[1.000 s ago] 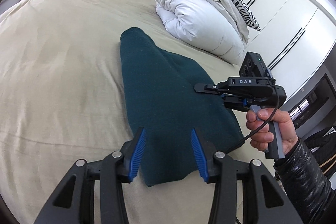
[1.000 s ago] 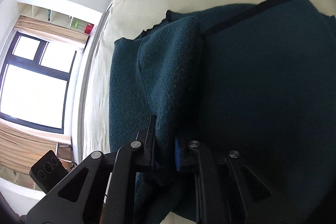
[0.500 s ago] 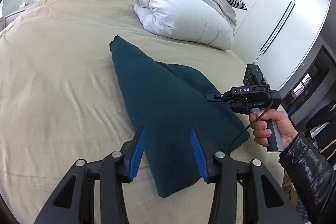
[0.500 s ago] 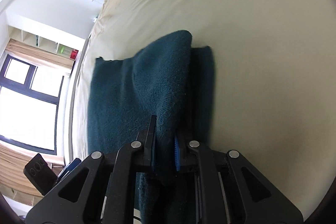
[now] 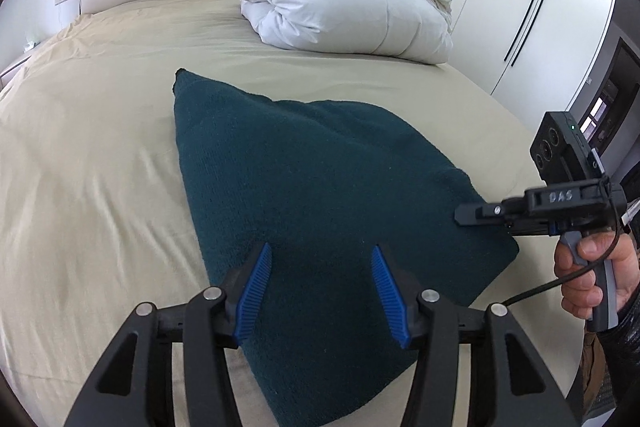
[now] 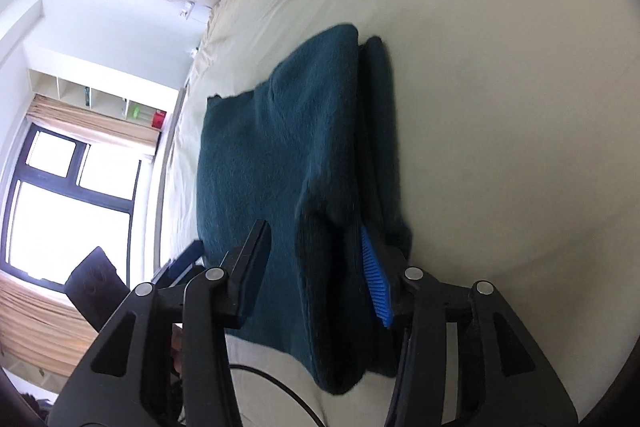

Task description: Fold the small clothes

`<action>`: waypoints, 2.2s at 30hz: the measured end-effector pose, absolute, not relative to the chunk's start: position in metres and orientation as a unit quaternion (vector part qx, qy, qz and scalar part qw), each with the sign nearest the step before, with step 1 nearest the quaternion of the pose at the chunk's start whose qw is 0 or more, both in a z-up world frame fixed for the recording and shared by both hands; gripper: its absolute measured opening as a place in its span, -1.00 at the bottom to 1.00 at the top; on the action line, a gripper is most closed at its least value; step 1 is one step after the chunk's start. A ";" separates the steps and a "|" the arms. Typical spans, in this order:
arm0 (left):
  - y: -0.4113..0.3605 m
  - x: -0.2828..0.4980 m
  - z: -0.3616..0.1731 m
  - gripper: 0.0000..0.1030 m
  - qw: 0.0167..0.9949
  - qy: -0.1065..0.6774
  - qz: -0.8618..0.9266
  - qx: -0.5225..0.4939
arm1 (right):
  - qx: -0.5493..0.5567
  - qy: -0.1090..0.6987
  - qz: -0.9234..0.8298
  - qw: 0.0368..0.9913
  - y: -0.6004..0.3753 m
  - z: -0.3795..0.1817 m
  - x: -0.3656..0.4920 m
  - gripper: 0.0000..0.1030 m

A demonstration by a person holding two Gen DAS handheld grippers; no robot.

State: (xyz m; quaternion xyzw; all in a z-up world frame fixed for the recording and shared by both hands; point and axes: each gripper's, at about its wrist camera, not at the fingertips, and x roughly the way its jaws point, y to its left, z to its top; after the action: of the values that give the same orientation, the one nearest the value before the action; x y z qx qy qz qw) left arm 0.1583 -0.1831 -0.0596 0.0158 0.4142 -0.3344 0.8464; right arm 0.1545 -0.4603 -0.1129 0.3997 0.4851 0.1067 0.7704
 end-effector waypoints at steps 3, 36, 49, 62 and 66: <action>-0.186 0.159 -0.060 0.07 0.845 0.417 -0.334 0.021 | 0.365 0.505 0.083 0.778 -0.446 -0.117 0.142 -0.81; -0.240 0.281 -0.088 0.30 0.850 0.450 -0.265 0.064 | 0.375 0.461 0.095 0.799 -0.461 -0.114 0.253 -0.80; -0.245 0.273 -0.097 0.43 0.848 0.452 -0.262 0.088 | 0.347 0.395 0.035 0.850 -0.473 -0.092 0.239 -0.84; -0.245 0.276 -0.101 0.45 0.850 0.448 -0.259 0.096 | 0.361 0.396 -0.003 0.844 -0.499 -0.112 0.251 -0.54; -0.246 0.276 -0.101 0.45 0.852 0.446 -0.256 0.099 | 0.367 0.359 0.064 0.856 -0.481 -0.078 0.214 -0.50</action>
State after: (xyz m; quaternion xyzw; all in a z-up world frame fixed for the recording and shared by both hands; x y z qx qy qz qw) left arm 0.2763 -0.2464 -0.1005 0.0992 0.4464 -0.2562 0.8516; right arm 0.2144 -0.4807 -0.0779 0.3672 0.3589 0.0641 0.8557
